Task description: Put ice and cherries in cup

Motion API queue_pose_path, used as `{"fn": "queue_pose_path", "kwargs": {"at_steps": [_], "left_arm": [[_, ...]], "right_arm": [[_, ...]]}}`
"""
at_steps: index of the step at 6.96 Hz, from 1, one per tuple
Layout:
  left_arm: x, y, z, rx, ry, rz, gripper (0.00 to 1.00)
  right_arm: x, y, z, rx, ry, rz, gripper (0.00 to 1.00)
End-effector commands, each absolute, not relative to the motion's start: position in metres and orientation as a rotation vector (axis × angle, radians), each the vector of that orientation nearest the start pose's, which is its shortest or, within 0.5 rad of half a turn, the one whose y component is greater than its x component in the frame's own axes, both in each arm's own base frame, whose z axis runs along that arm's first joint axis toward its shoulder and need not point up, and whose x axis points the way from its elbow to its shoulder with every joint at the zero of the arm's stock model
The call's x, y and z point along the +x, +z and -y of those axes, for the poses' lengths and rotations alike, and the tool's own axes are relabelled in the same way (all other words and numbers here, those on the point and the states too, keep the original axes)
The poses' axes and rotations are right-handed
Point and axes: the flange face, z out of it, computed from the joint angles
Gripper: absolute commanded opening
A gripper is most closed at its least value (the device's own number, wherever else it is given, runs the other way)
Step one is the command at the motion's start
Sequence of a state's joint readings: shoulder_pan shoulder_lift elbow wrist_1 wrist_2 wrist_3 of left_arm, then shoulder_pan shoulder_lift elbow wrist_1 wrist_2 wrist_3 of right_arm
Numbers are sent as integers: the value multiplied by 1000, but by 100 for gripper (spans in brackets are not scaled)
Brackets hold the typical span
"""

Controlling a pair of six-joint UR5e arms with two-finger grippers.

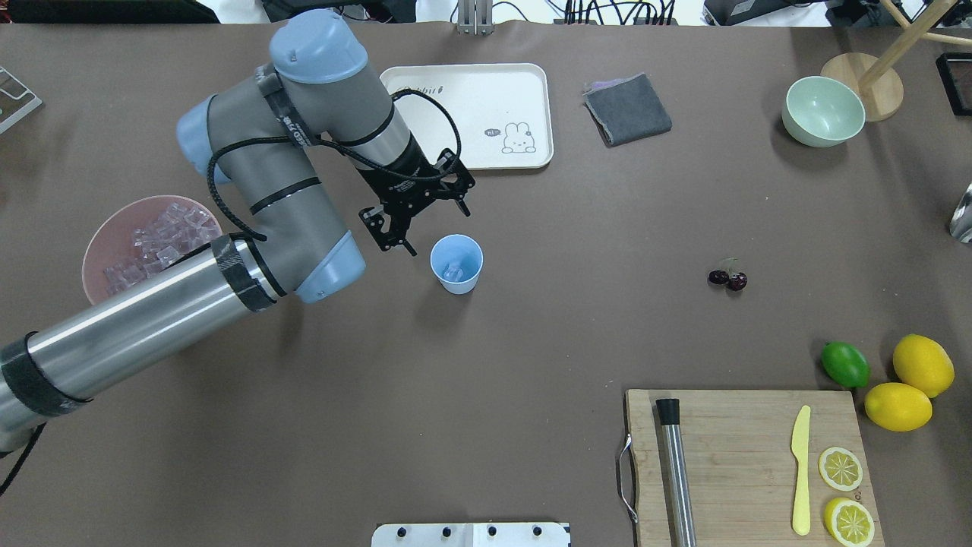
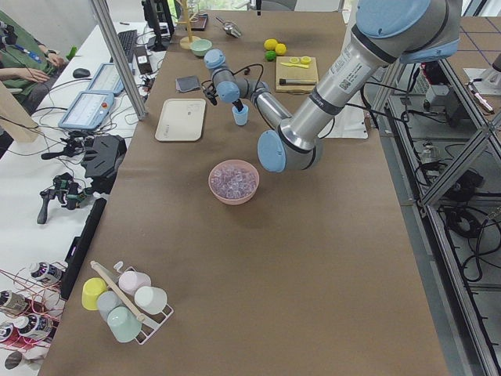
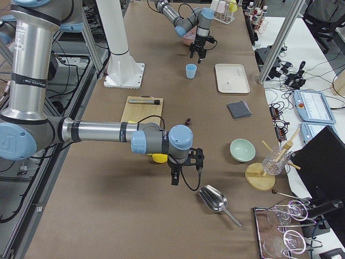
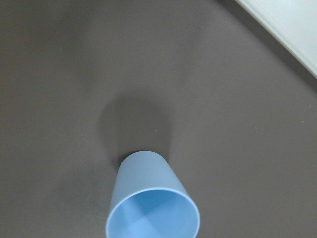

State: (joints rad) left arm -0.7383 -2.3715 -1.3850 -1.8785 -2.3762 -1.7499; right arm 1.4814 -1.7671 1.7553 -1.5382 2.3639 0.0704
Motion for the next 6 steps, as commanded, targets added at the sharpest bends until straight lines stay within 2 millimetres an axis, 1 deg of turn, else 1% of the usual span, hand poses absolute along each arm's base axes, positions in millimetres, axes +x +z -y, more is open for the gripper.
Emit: {"fn": "queue_pose_path", "kwargs": {"at_steps": [1, 2, 3, 4, 5, 6], "left_arm": [[428, 257, 560, -416, -340, -1064, 97], [399, 271, 556, -377, -297, -1039, 97], [364, 267, 566, -336, -258, -995, 97], [330, 266, 572, -288, -188, -950, 97], [292, 280, 571, -239, -122, -895, 97], [272, 298, 546, -189, -33, -822, 97]], "right_arm": [[25, 652, 414, -45, -27, 792, 100], [25, 652, 414, -45, -27, 792, 100], [25, 652, 414, -45, -27, 792, 100], [25, 652, 414, -45, -27, 792, 100], [25, 652, 414, -45, -27, 794, 100], [25, 652, 414, -47, -26, 796, 100]]}}
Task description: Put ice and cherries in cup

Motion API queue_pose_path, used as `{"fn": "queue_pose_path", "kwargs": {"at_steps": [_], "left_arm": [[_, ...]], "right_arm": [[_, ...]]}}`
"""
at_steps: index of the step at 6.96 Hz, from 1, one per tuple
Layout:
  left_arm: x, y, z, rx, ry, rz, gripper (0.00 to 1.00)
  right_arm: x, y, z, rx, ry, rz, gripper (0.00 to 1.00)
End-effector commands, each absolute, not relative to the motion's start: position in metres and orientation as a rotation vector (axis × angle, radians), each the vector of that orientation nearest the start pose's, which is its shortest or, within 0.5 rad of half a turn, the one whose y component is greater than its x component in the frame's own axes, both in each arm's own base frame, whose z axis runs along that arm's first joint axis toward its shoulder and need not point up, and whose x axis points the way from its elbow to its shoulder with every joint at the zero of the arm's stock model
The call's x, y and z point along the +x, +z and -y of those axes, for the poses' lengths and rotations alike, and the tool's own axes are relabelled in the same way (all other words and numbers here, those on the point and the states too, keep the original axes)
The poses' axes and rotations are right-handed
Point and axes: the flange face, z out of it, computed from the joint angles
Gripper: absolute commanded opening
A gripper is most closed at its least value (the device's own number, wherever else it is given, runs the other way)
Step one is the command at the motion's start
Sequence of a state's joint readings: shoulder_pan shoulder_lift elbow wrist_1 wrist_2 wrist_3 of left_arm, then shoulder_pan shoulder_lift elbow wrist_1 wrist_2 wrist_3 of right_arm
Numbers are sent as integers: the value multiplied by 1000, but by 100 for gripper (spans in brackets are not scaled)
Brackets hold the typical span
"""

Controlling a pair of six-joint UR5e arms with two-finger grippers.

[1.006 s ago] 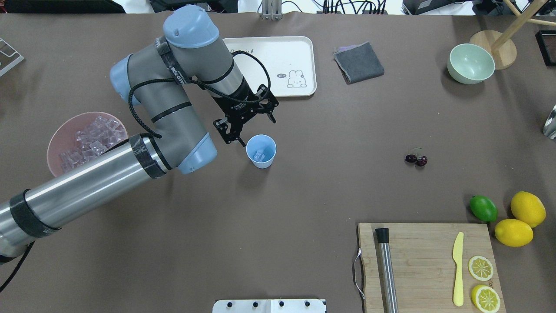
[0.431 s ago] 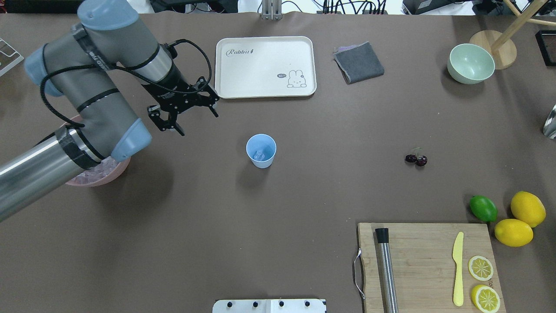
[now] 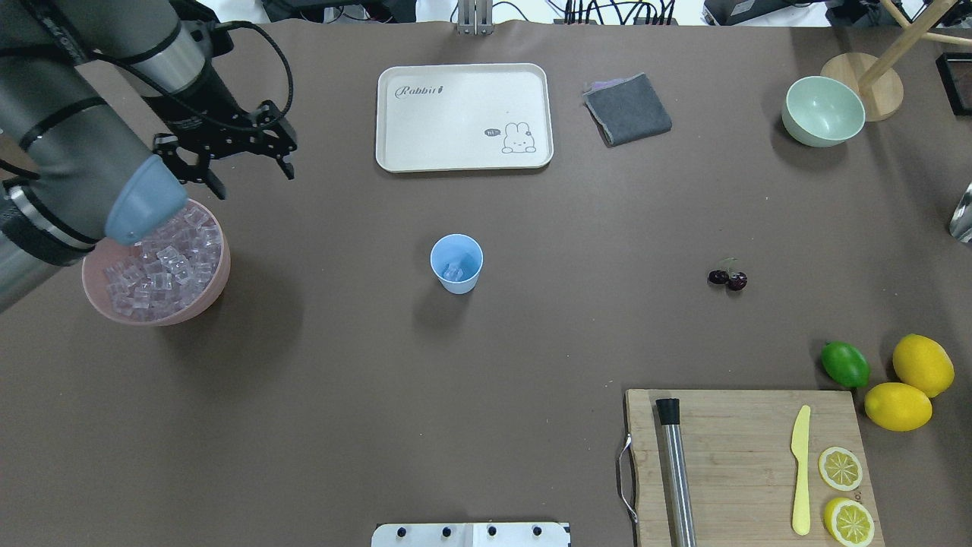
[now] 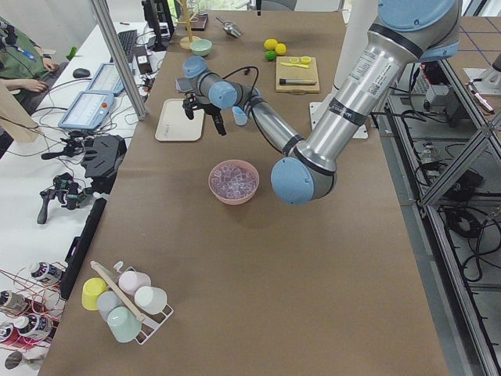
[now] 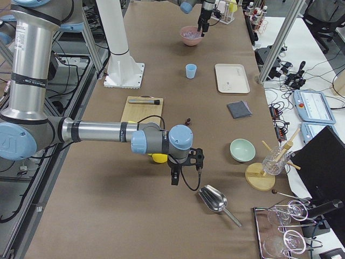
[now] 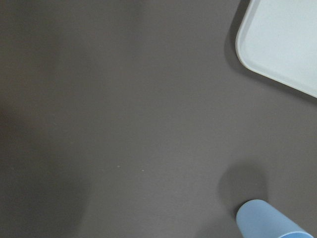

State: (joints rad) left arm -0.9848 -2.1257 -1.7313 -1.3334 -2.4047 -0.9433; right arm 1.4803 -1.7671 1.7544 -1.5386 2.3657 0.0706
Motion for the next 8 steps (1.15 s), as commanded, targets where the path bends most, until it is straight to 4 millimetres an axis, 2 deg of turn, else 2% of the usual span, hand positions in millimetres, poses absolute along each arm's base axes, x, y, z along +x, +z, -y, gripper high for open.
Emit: {"fn": "queue_pose_path", "kwargs": {"at_steps": [1, 2, 3, 4, 8], "left_arm": [[264, 318, 531, -161, 28, -760, 97], [268, 330, 522, -155, 96, -754, 97], [291, 337, 506, -175, 150, -742, 97], [298, 349, 500, -168, 167, -707, 96], [295, 398, 489, -170, 313, -684, 96]], "right_arm": [[24, 652, 414, -47, -26, 801, 100], [24, 653, 414, -49, -27, 799, 100], [23, 653, 414, -50, -29, 799, 100], [23, 653, 414, -50, -29, 799, 100], [21, 661, 413, -66, -27, 803, 100]]}}
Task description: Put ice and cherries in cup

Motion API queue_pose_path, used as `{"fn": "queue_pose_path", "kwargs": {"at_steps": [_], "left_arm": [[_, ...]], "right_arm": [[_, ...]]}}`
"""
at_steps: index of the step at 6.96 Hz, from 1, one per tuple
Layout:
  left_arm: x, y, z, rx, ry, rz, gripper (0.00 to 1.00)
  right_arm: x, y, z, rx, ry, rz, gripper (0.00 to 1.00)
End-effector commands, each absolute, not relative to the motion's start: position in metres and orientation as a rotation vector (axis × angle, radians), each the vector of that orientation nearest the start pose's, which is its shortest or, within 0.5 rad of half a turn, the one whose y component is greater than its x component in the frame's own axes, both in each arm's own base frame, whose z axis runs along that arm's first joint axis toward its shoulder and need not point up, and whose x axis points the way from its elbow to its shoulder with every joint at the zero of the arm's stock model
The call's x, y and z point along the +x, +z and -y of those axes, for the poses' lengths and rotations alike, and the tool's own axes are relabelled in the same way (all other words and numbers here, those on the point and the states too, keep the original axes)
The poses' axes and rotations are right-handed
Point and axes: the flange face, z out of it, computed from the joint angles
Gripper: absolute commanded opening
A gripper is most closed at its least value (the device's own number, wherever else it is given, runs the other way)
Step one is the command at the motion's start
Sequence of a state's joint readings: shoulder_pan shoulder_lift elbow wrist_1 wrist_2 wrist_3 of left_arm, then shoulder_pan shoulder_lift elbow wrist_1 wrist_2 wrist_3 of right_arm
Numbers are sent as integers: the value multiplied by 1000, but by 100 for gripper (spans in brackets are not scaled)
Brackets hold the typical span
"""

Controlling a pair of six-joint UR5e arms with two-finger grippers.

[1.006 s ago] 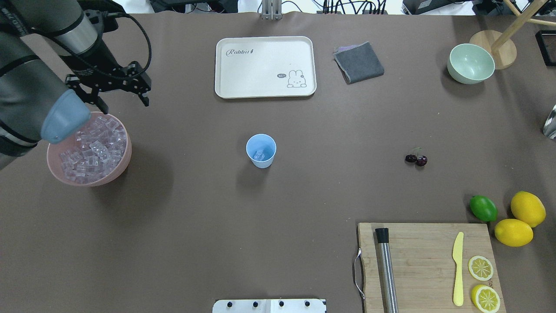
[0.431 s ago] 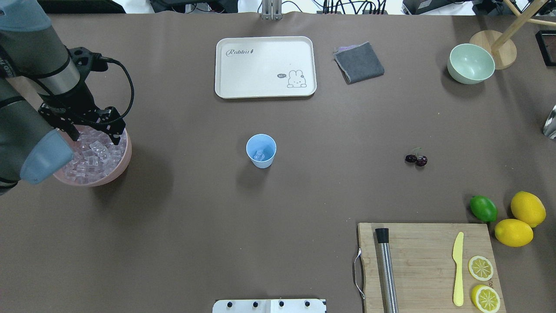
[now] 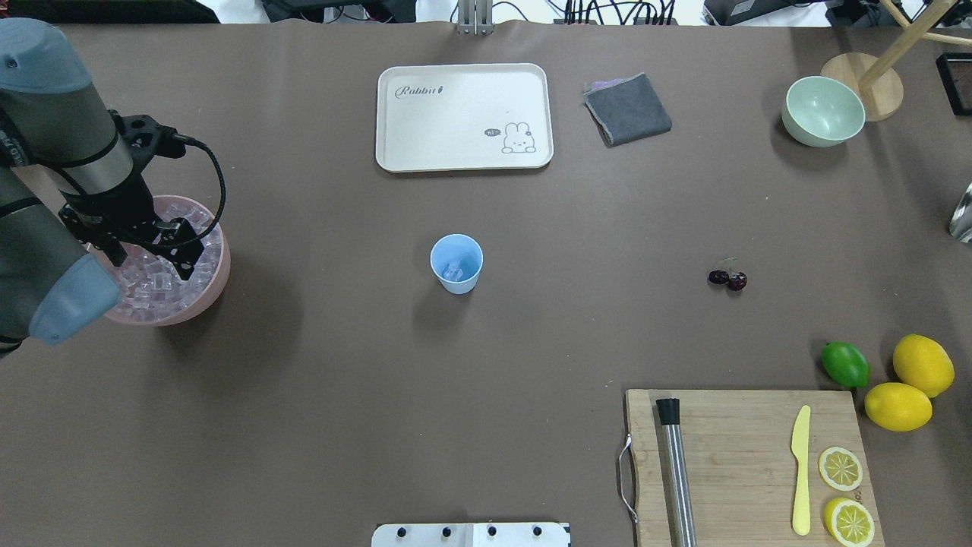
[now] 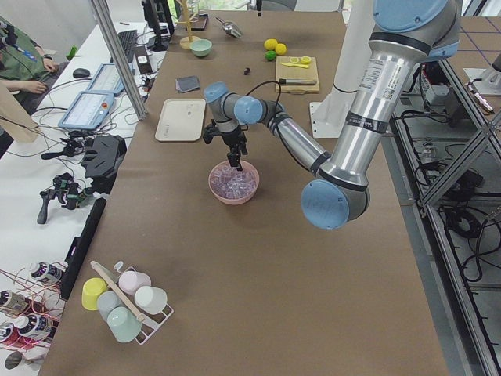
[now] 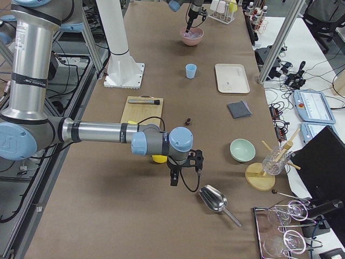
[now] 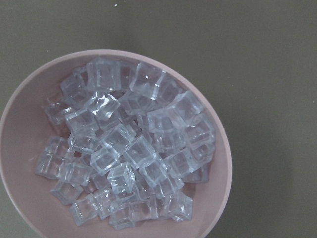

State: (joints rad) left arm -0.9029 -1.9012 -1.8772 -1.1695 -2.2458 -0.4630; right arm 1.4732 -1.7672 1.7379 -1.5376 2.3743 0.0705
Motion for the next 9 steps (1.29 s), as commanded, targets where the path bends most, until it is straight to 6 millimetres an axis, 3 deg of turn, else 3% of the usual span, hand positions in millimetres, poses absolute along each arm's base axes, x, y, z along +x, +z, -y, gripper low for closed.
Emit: {"fn": "queue_pose_path", "kwargs": {"at_steps": [1, 2, 4, 6, 9], "left_arm": [[296, 420, 490, -156, 319, -692, 96], [294, 449, 486, -132, 321, -708, 96], [297, 469, 490, -138, 319, -705, 96], [303, 466, 487, -140, 332, -706, 95], [335, 461, 464, -156, 407, -707, 95]], "right_arm": [[21, 661, 413, -66, -27, 801, 100], [21, 661, 413, -66, -27, 803, 100], [20, 661, 413, -67, -28, 803, 100], [20, 661, 413, -67, -28, 803, 100], [20, 663, 413, -71, -29, 802, 100]]}}
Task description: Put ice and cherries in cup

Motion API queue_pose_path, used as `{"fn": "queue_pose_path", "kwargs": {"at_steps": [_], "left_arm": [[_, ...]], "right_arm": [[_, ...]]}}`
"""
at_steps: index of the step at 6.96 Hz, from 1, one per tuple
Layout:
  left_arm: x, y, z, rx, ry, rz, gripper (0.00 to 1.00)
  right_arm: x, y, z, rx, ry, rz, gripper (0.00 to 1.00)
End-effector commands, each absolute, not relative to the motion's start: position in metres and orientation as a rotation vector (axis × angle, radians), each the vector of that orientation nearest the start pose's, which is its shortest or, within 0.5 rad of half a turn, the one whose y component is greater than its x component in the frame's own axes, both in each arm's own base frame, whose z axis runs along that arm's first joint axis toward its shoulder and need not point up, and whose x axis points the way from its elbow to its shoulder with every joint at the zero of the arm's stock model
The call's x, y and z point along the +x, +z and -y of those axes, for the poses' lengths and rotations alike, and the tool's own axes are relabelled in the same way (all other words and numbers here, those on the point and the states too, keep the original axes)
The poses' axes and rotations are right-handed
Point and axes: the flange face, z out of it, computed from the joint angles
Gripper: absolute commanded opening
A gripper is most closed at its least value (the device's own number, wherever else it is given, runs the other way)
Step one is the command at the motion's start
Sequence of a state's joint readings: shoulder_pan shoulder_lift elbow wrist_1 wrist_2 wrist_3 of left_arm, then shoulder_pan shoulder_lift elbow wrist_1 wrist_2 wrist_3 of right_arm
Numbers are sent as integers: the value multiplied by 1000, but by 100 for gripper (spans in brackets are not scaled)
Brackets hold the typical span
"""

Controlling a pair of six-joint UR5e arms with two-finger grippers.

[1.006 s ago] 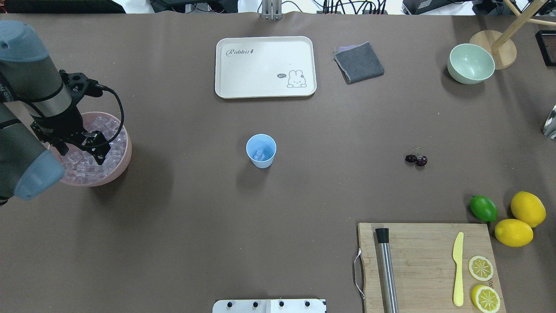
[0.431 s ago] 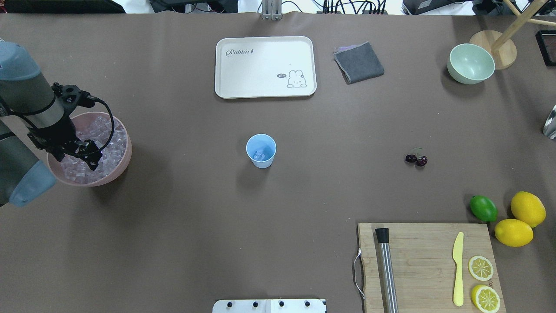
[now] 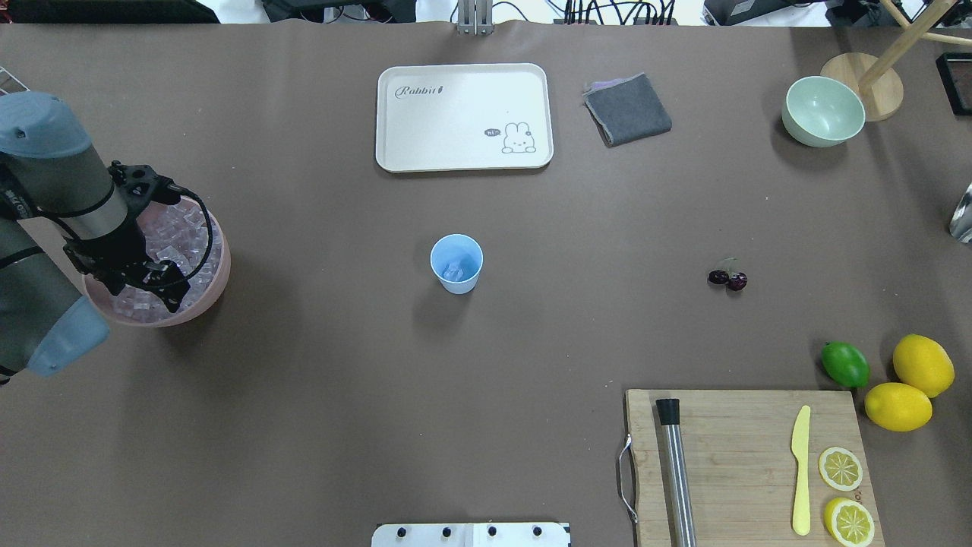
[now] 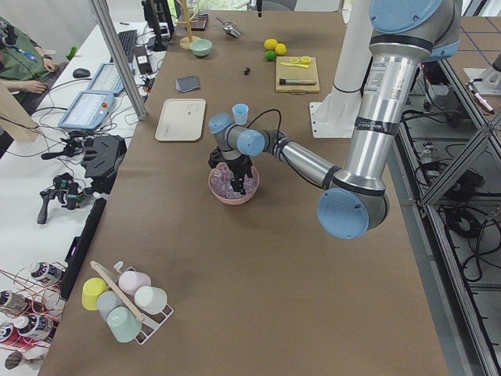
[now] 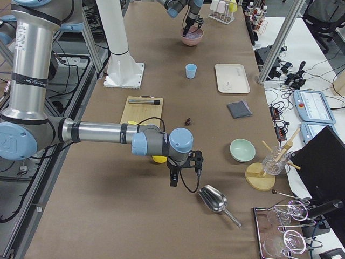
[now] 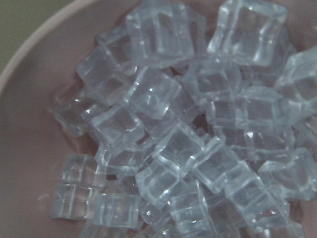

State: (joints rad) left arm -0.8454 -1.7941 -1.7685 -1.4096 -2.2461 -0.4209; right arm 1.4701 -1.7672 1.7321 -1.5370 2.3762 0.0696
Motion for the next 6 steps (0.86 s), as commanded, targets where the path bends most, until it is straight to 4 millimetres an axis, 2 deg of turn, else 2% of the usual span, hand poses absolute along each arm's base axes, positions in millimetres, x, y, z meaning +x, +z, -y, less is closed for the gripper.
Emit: {"fn": "queue_pose_path", "kwargs": {"at_steps": [1, 4, 6], "left_arm": [[346, 457, 453, -160, 438, -707, 95], [338, 459, 456, -177, 516, -681, 92], [329, 461, 461, -190, 550, -666, 78]], "right_arm": [[19, 665, 412, -75, -29, 802, 100], [19, 666, 412, -78, -28, 802, 100], [19, 664, 413, -74, -30, 804, 100]]}}
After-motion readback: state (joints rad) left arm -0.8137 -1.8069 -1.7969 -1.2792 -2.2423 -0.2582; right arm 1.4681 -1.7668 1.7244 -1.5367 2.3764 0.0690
